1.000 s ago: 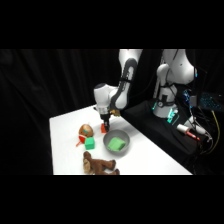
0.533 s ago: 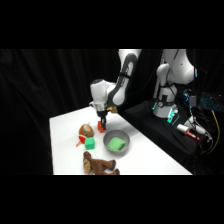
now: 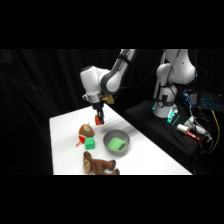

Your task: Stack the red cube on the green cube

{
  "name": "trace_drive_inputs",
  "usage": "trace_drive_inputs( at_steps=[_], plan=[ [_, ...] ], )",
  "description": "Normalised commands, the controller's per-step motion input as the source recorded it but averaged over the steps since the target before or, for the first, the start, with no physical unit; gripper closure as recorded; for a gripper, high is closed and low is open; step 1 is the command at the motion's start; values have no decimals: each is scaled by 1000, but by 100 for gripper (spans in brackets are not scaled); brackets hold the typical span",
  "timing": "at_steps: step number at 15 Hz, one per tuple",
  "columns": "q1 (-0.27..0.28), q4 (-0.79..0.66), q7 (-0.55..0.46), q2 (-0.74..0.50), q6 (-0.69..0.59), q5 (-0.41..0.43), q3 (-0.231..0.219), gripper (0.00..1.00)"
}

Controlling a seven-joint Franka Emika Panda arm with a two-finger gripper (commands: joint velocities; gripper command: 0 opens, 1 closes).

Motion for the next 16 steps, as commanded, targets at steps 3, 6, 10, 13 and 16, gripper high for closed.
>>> trace_drive_inputs(
  at_steps=[3,6,10,13,16],
  plan=[
    [50,318,-94,-53,-408,-118,31,66],
    [60,408,-77,110,-273,-125,47,66],
    [49,436,-77,235,-159,-107,34,66],
    [42,418,-57,289,-119,-104,12,66],
    [37,382,-54,275,-79,-89,10,66]
  ],
)
